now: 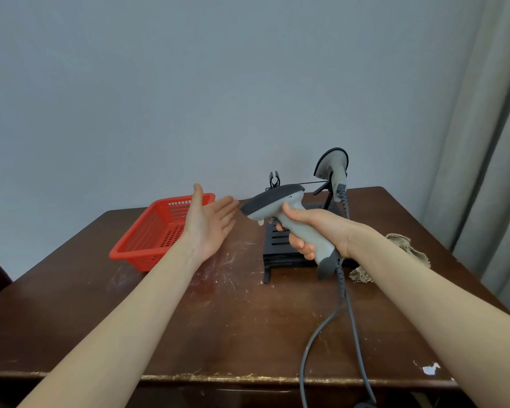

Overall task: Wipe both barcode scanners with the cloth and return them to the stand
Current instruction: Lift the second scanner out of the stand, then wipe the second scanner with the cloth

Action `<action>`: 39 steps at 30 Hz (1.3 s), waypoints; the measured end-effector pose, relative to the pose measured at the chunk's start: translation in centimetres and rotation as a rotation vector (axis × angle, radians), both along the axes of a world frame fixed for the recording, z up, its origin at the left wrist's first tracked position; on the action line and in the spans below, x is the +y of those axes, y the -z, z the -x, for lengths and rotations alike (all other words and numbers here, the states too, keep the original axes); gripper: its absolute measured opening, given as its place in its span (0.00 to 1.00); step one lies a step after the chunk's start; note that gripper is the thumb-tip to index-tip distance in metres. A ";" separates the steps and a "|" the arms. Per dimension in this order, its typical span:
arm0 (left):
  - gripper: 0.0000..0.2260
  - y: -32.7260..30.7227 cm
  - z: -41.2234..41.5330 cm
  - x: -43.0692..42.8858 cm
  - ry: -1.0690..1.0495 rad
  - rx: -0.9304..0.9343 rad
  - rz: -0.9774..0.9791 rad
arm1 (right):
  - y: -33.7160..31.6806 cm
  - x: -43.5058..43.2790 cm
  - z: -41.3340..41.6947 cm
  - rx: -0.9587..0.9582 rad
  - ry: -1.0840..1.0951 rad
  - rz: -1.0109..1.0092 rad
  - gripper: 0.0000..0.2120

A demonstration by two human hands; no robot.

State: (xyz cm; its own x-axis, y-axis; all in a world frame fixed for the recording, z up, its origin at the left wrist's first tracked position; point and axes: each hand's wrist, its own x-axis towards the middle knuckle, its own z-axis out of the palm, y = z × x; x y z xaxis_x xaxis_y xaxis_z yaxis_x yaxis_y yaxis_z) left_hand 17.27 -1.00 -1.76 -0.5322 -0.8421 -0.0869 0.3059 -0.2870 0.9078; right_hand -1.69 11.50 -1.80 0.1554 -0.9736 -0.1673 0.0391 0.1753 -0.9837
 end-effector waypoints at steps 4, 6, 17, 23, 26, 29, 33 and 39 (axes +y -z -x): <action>0.39 0.0 0.2 0.2 0.015 0.003 -0.009 | 0.0 -0.1 -0.1 0.005 0.019 0.021 0.25; 0.38 0.2 0.3 0.4 0.004 0.006 -0.019 | 0.0 -0.1 -0.1 -0.016 0.035 0.046 0.26; 0.09 -0.3 4.0 5.0 -0.055 -0.331 0.260 | -0.8 -1.0 -0.3 -0.365 0.382 0.046 0.21; 0.02 -3.1 7.3 7.9 0.142 -0.454 0.520 | -2.6 -1.2 -0.1 -0.309 0.546 0.083 0.23; 0.01 -3.5 8.7 8.3 0.184 -0.453 0.519 | -3.7 -1.0 0.4 -0.290 0.646 0.114 0.15; 0.03 -3.6 10.0 8.6 0.189 -0.421 0.475 | -4.4 -0.9 1.1 -0.249 0.690 0.058 0.24; 0.10 -3.6 11.1 9.1 0.238 -0.393 0.420 | -4.8 -0.5 2.0 -0.223 0.706 0.036 0.29; 0.09 -3.8 12.6 9.8 0.145 -0.292 0.359 | -4.7 0.2 4.3 0.016 0.805 0.083 0.23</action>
